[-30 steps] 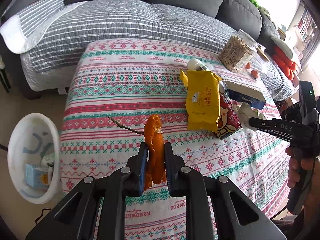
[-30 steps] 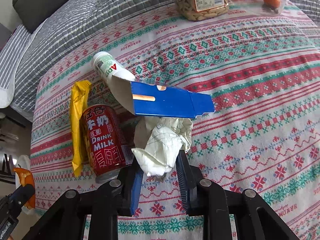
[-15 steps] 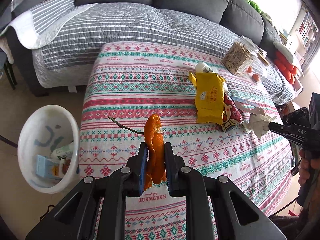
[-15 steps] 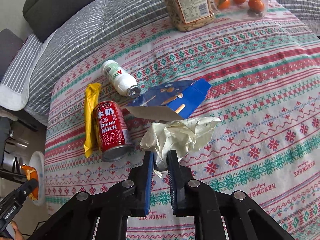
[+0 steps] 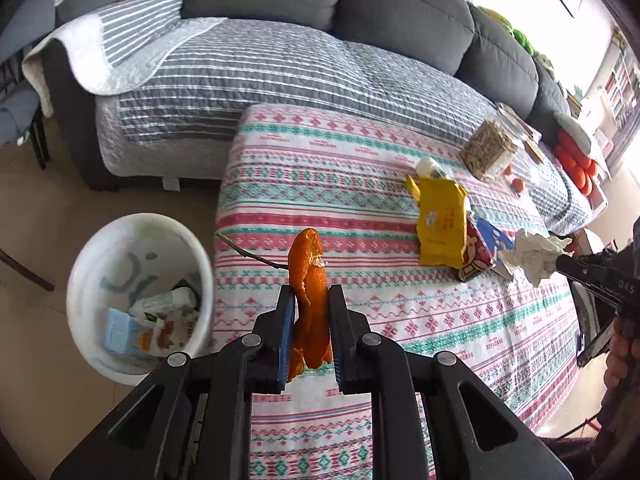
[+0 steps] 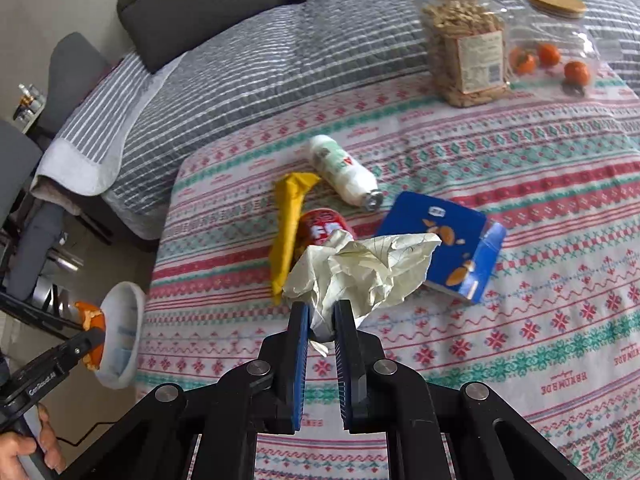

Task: Collect trash
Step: 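Lift the crumpled white paper with the right tool while the left tool holds the orange wrapper, then carry both items over the white bin and open both tools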

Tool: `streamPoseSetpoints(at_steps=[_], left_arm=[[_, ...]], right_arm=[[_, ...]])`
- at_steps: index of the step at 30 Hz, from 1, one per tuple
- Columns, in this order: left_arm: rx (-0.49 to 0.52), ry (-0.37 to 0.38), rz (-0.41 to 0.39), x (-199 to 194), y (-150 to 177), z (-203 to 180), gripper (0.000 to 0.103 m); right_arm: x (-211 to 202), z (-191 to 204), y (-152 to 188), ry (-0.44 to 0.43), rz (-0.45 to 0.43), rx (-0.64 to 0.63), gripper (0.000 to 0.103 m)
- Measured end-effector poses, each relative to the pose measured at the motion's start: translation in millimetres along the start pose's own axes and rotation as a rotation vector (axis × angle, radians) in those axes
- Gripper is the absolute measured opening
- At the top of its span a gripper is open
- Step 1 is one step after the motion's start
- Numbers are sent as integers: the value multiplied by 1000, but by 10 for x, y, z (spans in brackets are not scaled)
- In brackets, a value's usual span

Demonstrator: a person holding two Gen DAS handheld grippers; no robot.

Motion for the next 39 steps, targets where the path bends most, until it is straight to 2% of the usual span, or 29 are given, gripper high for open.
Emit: streamPoseSetpoints(at_steps=[8, 19, 23, 24, 25, 26, 27, 28, 34, 39], left_arm=[[-61, -63, -19, -136, -14, 527, 17], [-133, -156, -47, -172, 1, 1276, 18], [-135, -204, -38, -136, 7, 1486, 22], [-130, -219, -31, -145, 10, 1522, 27], [-124, -232, -24, -161, 18, 1565, 39], [-121, -245, -25, -186, 22, 1596, 47], [-118, -261, -31, -218, 26, 1627, 63], [-112, -280, -37, -255, 31, 1660, 73], [-71, -347, -17, -388, 152, 1880, 78], [-85, -364, 8, -464, 295, 2063, 78]], right_arm=[[153, 711, 70, -100, 15, -88, 11], [632, 1684, 336, -222, 80, -160, 11], [837, 1985, 472, -255, 107, -184, 11], [888, 2057, 507, -262, 113, -189, 11], [928, 2103, 534, -269, 119, -192, 11], [978, 2172, 567, -278, 125, -197, 11], [1025, 2231, 594, -286, 131, -201, 11], [1065, 2271, 615, -292, 135, -205, 12], [1312, 2585, 792, -329, 162, -244, 12], [1554, 2817, 939, -357, 181, -274, 14]])
Point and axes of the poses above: each gripper's, at about its wrist camera, not at the fingertips, and x roughly the way its jaws point, z to its left, y to its underside, the point moved 5 cm from there along x, roughly the way its jaws point, and after that the axes turned 10 degrees about -z, right-handed, at the moved point
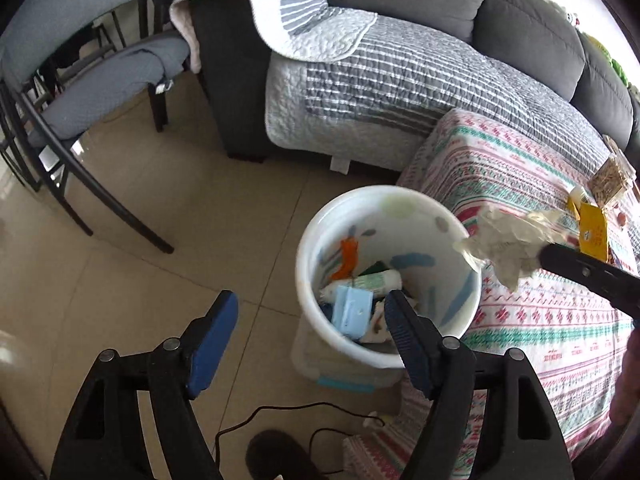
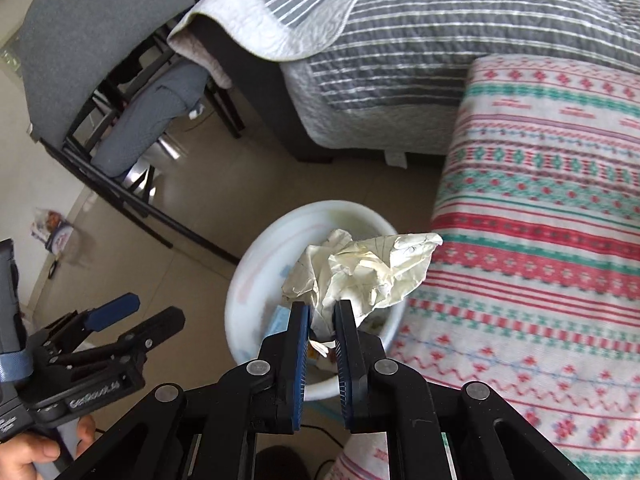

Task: Collect trash
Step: 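Carry both items over the white bin and open both tools, then move both tools back over the table toward the remaining trash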

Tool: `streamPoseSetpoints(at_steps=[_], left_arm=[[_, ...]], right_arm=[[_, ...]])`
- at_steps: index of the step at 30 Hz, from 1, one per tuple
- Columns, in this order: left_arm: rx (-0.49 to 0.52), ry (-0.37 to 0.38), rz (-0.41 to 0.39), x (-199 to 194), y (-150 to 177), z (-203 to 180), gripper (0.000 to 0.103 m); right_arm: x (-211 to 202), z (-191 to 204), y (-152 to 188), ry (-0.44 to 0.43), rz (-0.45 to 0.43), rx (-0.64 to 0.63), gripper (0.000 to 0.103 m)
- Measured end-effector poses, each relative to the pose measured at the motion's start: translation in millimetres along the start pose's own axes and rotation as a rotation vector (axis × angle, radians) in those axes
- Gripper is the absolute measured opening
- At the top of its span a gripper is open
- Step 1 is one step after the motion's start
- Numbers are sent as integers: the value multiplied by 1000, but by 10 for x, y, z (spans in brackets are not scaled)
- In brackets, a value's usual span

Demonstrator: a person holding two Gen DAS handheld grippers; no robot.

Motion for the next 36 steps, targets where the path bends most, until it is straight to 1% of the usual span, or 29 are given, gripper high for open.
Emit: streamPoseSetpoints(at_steps=[8, 10, 12, 13, 14, 15, 16, 19, 21, 24, 26, 27, 30, 36], left_arm=[[-17, -6, 9, -31, 86, 207, 78], [-18, -3, 11, -38, 89, 217, 79], [-16, -4, 13, -41, 89, 210, 79], [-15, -3, 13, -43, 90, 203, 81], [-14, -4, 12, -43, 82, 198, 82], [-14, -4, 9, -48, 77, 193, 85], [-13, -5, 6, -55, 71, 184, 87], [-8, -3, 2, -83, 69, 140, 88], [0, 1, 2, -100, 67, 92, 89], [11, 19, -1, -135, 57, -14, 90], [19, 33, -4, -156, 38, -98, 90], [23, 39, -6, -163, 29, -144, 90], [39, 54, -8, -173, 6, -321, 90], [97, 79, -6, -165, -22, -757, 90]], right_arm=[[375, 26, 74, 12, 23, -35, 16], [429, 4, 85, 10, 33, -27, 21], [426, -31, 87, -1, 36, 0, 49], [409, -37, 80, -6, 31, 6, 54], [378, -38, 68, -7, 22, 6, 61], [344, -38, 56, 0, 14, 0, 66], [303, -30, 50, 10, 9, -9, 67], [179, -36, 23, 47, -9, -43, 78], [80, -70, 18, 80, -20, -65, 89], [-88, -148, 16, 129, -27, -102, 97], [-194, -216, 0, 152, -30, -125, 100], [-249, -262, -4, 160, -30, -138, 103], [-422, -482, -14, 207, -33, -154, 103], [-914, -1069, -115, 318, -108, -85, 103]])
Point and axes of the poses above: each gripper's, at about its wrist camera, not at the fingertips, and x roughly the way its jaws point, z to its left, y to its underside, the point moved 5 cm from there along x, roughly the way its jaws point, and after that the axes turned 10 degrees about -z, right-handed, at the moved point
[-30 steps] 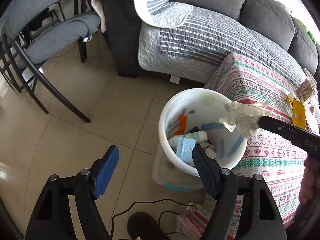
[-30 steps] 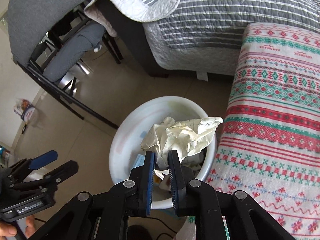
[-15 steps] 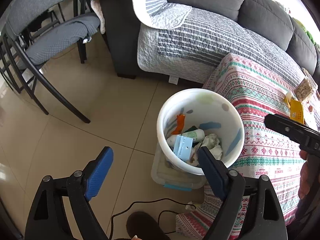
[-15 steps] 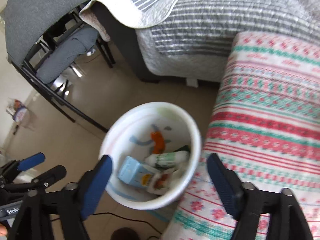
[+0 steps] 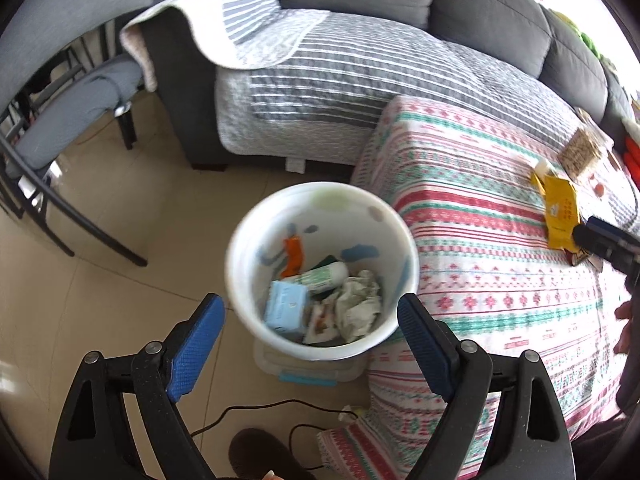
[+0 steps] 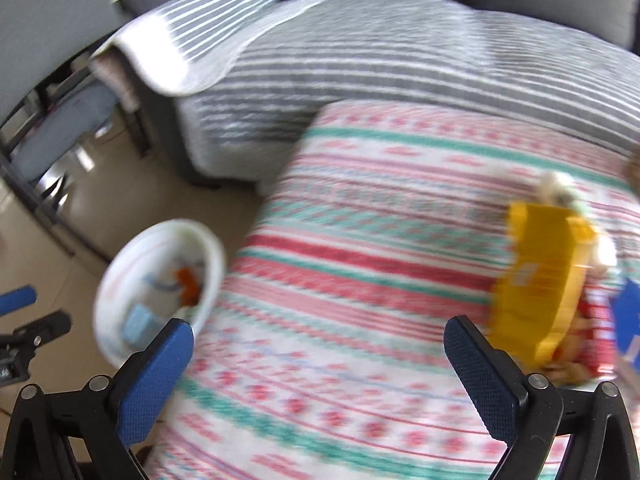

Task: Collect trash
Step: 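Move both tools back over the table toward the remaining trash, then grasp the yellow snack bag with the left tool while the right tool grasps the blue box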

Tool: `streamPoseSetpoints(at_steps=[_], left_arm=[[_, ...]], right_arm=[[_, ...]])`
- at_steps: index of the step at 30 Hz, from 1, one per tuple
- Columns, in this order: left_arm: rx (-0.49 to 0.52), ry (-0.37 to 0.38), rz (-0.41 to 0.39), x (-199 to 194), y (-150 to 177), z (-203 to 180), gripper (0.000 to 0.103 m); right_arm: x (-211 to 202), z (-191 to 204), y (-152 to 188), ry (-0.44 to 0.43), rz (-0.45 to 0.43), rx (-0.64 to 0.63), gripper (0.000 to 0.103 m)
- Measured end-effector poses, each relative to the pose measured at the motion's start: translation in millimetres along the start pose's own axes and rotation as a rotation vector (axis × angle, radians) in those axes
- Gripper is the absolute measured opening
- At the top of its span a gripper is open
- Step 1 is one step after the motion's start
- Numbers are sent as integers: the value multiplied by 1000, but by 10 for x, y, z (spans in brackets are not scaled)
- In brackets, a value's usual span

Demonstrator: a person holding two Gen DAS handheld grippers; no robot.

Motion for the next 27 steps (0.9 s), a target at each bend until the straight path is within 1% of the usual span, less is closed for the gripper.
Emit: streamPoseSetpoints(at_steps=[4, 9, 14, 16, 18, 21, 23, 25, 27], left_arm=[[34, 18, 2, 32, -52, -296, 90], [61, 38, 11, 103, -112, -589, 90], [88, 58, 4, 170, -194, -922, 90], [95, 59, -5, 194, -230, -1047, 90], [91, 65, -25, 214, -282, -1182, 90], [87, 91, -44, 256, -362, -1406, 90], [102, 108, -49, 294, -389, -1595, 90], [123, 122, -54, 335, -401, -1764, 90], [147, 140, -57, 383, -411, -1951, 90]], right_arm=[[-167, -445, -42, 63, -16, 64, 103], [-334, -917, -31, 140, -23, 106, 103], [-464, -1296, 1, 182, -27, 151, 103], [-498, -1460, 18, 222, -31, 140, 103], [-515, -1632, 64, 258, -10, 133, 103], [-603, -1868, 126, 286, -41, 102, 103], [-614, -1986, 173, 307, -9, 80, 103], [-635, -2116, 212, 312, 4, 87, 103], [-619, -2240, 252, 320, 40, 84, 103]])
Point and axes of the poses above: each gripper's, at about its wrist camera, not at the fingertips, and x roughly the way its jaws point, z to its left, y to its underside, the point moved 5 cm from there along x, roughly the way its jaws point, and after that the axes turned 10 degrees about -z, right-handed, at the moved point
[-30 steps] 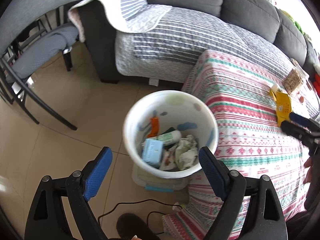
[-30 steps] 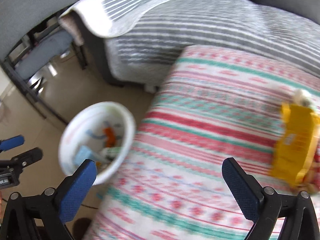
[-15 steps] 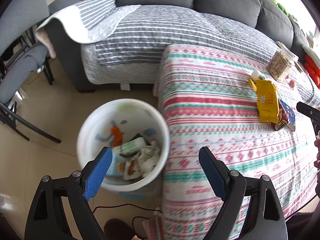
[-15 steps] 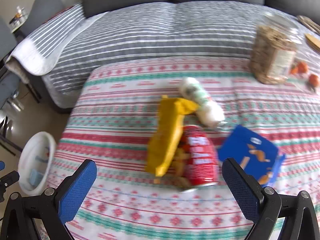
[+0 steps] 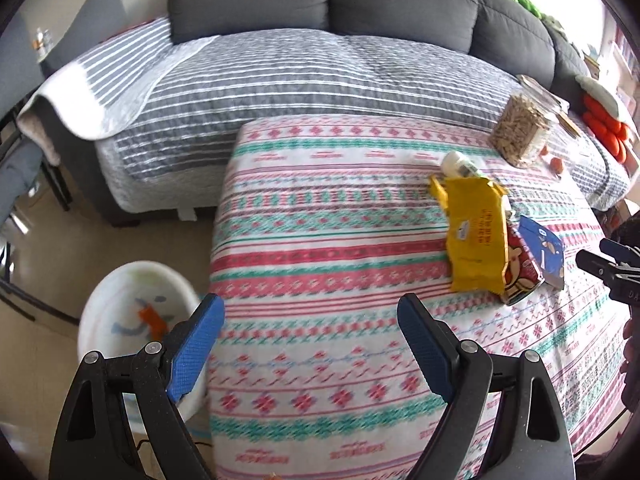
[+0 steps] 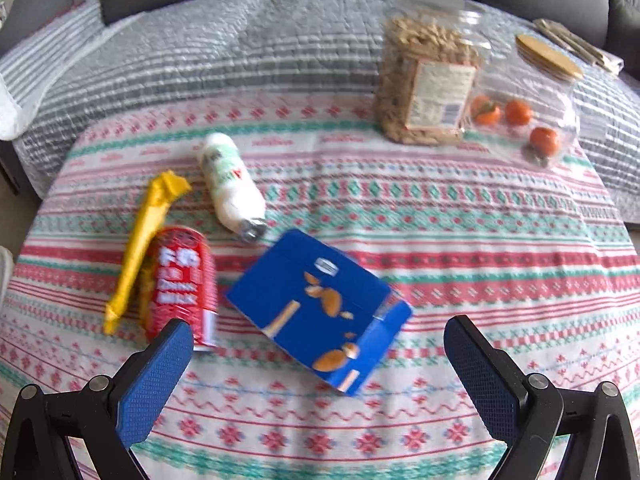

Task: Collect trash
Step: 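Grasp the yellow snack bag with the left tool while the right tool grasps the blue box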

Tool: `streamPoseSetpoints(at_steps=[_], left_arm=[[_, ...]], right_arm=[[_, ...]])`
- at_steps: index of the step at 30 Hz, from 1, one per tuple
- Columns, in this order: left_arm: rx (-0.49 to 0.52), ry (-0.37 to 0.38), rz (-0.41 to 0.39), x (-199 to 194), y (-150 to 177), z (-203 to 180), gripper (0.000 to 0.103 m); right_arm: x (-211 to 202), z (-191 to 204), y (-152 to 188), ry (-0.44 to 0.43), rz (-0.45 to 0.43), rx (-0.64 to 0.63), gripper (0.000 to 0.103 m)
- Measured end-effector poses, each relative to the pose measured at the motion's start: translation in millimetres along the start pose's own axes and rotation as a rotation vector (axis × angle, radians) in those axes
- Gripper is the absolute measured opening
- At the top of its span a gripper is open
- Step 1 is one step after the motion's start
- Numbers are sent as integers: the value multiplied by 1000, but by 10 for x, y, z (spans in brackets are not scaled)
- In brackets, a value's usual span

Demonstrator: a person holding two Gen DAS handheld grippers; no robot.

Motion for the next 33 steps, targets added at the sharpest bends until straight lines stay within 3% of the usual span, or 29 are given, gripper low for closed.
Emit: streamPoseSetpoints(at_steps=[4, 6, 11, 15, 21, 26, 27, 33], left_arm=[[19, 68, 15, 174, -42, -320, 90], [-5, 144, 43, 289, -62, -489, 90], [-67, 281, 62, 515, -123, -843, 90], [-79, 347, 81, 720, -105, -1078, 90], [-178, 401, 99, 1039, -106, -1065, 87], [-193, 412, 89, 1090, -113, -996, 72], [-192, 404, 90, 1093, -111, -972, 65], [-125, 358, 88, 1087, -93, -974, 54]], right_arm=[[78, -77, 51, 10, 1, -67, 103], [120, -88, 82, 19, 7, -102, 103], [180, -115, 135, 1, 13, -106, 103], [214, -90, 137, -26, 12, -124, 103], [387, -1, 131, -29, 37, -245, 103], [611, -18, 206, -39, 80, -276, 102], [647, -25, 223, -41, 88, -273, 102], [731, -56, 276, -81, 117, -194, 85]])
Point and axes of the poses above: each gripper's, at about its wrist camera, not at the fingertips, and x roughly the way its jaws point, z to its left, y to its underside, the point moved 5 cm from there along x, roughly the way its jaws point, and after that the axes turned 10 degrees about -z, right-handed, at the moved point
